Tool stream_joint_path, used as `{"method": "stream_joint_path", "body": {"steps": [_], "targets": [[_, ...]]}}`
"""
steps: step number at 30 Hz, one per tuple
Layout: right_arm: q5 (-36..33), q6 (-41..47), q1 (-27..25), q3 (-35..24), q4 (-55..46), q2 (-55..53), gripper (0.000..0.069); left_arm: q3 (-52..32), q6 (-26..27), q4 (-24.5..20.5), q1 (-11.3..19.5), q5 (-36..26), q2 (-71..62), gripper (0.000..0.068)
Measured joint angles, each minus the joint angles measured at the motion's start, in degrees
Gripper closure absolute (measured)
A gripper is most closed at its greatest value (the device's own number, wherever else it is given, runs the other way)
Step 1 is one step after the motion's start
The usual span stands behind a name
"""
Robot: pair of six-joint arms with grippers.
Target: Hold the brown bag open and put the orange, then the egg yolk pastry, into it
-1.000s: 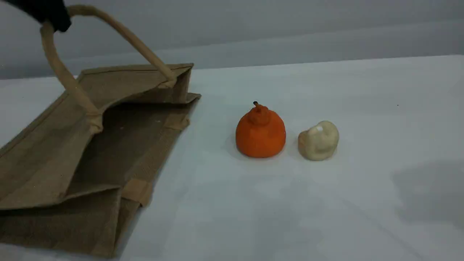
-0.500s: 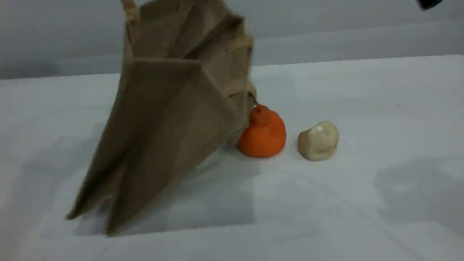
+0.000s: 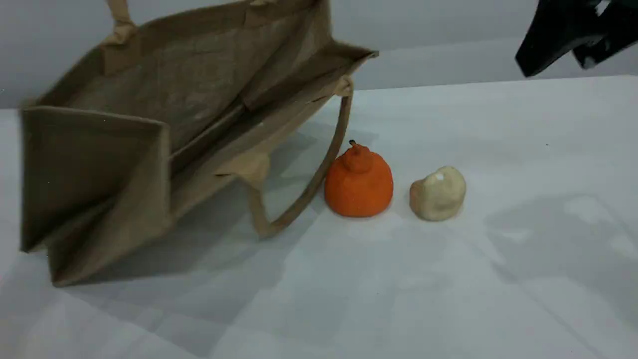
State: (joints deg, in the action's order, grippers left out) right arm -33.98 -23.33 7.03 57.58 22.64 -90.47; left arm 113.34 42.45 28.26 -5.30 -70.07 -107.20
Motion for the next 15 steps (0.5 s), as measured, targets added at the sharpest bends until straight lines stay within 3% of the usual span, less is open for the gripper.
{"method": "stream_joint_path", "body": {"steps": [9, 15], "targets": [[3.04, -10.71, 0.25, 1.86, 12.31, -6.51, 0.0185, 0.0, 3.68, 0.17, 0.0, 0.05, 0.0, 0.0589], [3.68, -18.59, 4.9, 4.42, 21.22, -11.64, 0.0185, 0.0, 3.62, 0.27, 0.0, 0.05, -0.07, 0.0589]]}}
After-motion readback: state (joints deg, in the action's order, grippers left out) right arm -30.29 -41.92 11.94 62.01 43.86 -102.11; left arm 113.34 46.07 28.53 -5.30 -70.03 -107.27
